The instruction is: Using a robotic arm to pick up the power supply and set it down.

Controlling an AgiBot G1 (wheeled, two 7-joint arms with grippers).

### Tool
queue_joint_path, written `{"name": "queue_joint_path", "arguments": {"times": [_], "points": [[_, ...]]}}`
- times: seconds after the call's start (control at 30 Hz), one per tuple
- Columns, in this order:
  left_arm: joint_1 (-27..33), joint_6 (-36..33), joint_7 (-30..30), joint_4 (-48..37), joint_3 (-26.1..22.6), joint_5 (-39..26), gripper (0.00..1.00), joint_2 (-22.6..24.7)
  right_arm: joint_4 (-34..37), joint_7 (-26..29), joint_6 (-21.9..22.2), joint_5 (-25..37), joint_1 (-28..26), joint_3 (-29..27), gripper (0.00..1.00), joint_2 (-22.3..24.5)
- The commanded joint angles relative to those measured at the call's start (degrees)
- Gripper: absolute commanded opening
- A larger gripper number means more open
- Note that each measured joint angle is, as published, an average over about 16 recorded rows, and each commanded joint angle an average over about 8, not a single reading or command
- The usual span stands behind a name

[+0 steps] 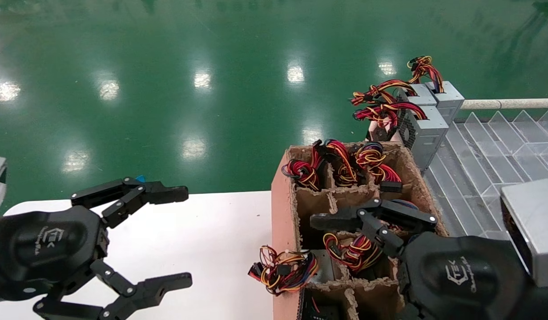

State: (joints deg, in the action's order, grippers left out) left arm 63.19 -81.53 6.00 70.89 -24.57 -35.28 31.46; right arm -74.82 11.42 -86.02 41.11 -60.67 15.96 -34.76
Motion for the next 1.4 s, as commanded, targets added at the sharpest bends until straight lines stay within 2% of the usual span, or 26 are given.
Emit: {"name": "queue_joint_path", "arguments": {"times": [0.03,1.4], "points": [[0.0,0.0,0.0,0.0,0.0,0.0,1.00,0.0,-1.2,0.8,-0.3,-0.7,0.9,-0.1,1.00,0.2],[0.0,0.0,0.0,0.0,0.0,0.0,1.00,0.0,1.2,-0.6,0.3,0.7,-0.8,0.1,1.00,-0.2]]}}
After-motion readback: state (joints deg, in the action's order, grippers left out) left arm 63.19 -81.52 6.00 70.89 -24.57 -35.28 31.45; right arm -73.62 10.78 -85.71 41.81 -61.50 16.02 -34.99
